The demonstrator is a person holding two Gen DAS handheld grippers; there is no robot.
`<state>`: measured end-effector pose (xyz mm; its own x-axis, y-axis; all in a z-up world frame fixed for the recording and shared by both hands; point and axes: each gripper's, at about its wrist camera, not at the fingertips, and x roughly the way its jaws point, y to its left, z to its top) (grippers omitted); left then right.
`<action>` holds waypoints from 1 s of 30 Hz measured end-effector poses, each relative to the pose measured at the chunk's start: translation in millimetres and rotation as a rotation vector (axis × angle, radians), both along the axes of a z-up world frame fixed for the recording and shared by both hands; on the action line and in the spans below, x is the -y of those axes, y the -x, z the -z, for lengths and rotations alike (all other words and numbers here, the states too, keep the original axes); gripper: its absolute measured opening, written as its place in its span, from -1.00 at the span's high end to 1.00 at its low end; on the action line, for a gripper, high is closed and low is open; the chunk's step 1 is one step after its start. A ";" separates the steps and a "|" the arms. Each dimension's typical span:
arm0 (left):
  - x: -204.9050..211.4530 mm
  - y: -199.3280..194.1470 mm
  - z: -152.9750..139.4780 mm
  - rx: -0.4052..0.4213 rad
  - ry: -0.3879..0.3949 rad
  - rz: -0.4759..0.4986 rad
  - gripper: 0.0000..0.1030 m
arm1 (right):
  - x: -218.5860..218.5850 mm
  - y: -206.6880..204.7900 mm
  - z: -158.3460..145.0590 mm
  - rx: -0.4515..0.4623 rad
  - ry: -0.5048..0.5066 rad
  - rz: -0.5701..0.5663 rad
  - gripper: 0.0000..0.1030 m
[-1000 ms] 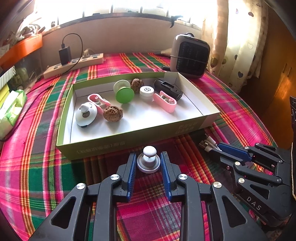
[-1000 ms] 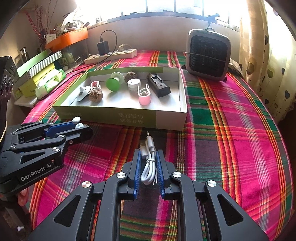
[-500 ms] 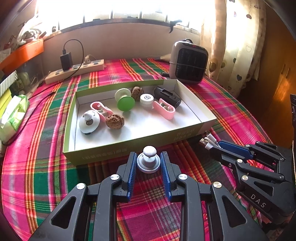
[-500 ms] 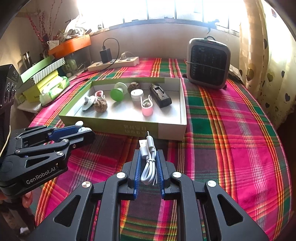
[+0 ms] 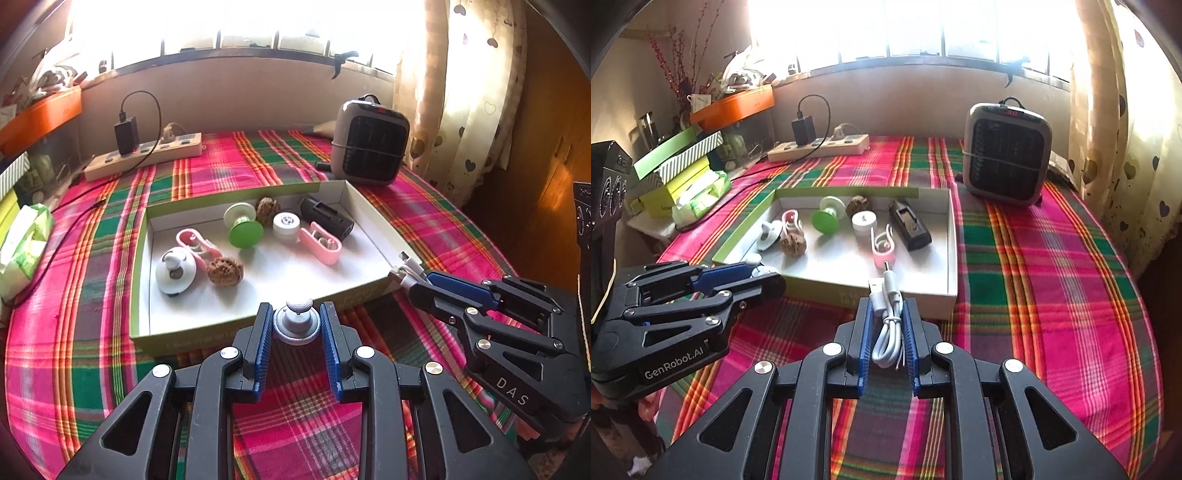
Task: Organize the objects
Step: 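Carry the white cable and white knob object into the white box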
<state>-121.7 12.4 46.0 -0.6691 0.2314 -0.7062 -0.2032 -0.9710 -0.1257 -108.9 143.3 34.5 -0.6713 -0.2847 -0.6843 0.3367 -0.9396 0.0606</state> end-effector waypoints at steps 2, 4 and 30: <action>-0.9 2.9 -1.0 -0.004 0.007 -0.001 0.53 | 1.2 3.7 -1.3 -0.002 0.000 -0.003 0.66; -0.9 6.5 -2.2 -0.005 0.005 0.000 0.53 | 1.0 7.6 -2.1 -0.004 -0.001 -0.004 0.66; 4.8 53.4 6.1 0.030 0.003 -0.030 0.53 | 6.3 68.8 6.4 0.034 -0.021 0.003 0.66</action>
